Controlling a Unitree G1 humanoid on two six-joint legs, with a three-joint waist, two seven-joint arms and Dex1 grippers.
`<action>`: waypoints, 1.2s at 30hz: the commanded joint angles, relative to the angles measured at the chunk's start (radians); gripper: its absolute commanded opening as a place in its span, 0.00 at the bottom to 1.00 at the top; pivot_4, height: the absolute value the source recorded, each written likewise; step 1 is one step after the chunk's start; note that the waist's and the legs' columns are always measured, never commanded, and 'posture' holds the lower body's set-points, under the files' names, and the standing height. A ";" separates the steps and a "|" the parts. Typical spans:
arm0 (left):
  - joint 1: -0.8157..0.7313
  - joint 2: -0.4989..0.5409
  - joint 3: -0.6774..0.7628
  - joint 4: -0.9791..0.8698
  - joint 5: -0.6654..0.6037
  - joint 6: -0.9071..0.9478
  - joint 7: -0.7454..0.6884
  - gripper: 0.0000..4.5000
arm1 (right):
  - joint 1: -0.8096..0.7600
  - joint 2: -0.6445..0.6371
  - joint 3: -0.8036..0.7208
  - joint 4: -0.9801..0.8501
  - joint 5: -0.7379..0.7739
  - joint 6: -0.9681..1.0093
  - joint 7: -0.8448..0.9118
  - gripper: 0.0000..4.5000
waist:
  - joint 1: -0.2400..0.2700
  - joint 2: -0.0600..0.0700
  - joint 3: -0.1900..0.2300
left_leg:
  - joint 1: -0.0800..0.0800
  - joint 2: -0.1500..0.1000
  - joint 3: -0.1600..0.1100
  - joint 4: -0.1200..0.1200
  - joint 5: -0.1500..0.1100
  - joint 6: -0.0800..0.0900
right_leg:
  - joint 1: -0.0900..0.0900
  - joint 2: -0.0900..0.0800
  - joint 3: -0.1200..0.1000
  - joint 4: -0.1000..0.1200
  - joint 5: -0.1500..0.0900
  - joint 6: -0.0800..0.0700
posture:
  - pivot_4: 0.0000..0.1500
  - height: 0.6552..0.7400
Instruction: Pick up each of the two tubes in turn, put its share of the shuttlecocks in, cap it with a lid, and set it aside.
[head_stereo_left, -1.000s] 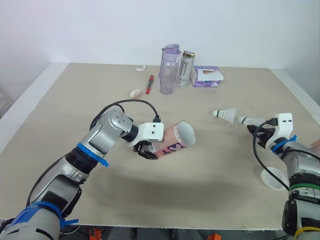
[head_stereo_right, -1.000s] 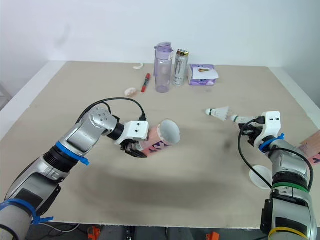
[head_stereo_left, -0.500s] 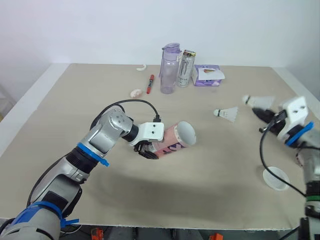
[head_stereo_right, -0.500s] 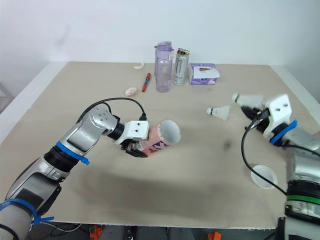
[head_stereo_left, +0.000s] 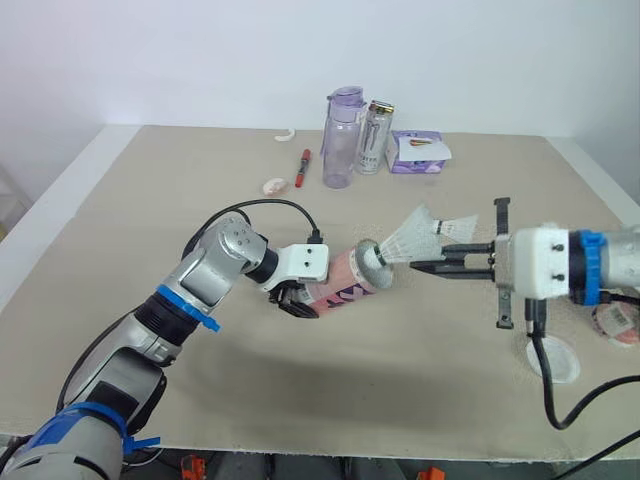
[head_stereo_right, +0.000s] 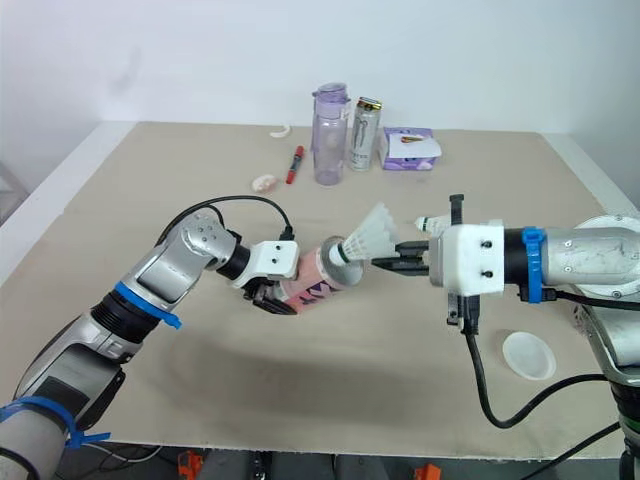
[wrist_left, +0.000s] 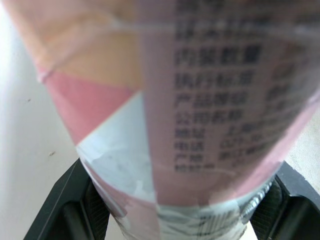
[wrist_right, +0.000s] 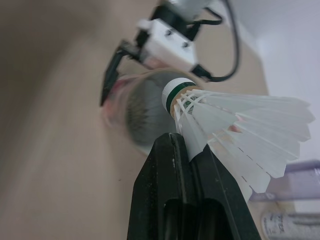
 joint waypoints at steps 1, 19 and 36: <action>0.007 -0.004 -0.021 0.024 0.025 0.018 0.025 0.70 | -0.026 0.011 0.033 0.015 -0.055 -0.072 0.017 0.02 | 0.000 0.000 0.000 | 0.000 0.000 0.000 0.000 0.000 0.000 | 0.000 0.000 0.000 0.000 0.000 0.000 | 1.00 1.00; 0.013 -0.004 -0.020 0.010 0.029 0.035 0.033 0.70 | -0.071 0.114 -0.008 0.092 0.098 0.123 -0.085 0.98 | 0.001 -0.001 0.000 | -0.002 0.000 -0.001 0.001 0.000 0.000 | 0.000 0.000 0.000 0.000 0.000 0.000 | 1.00 1.00; 0.022 0.004 -0.025 -0.008 0.029 0.044 0.031 0.70 | -0.221 0.312 -0.083 0.992 -0.088 0.059 -0.360 0.99 | -0.002 -0.002 -0.001 | -0.003 0.000 -0.001 0.001 0.002 0.003 | -0.001 0.002 0.000 0.000 0.003 0.000 | 1.00 1.00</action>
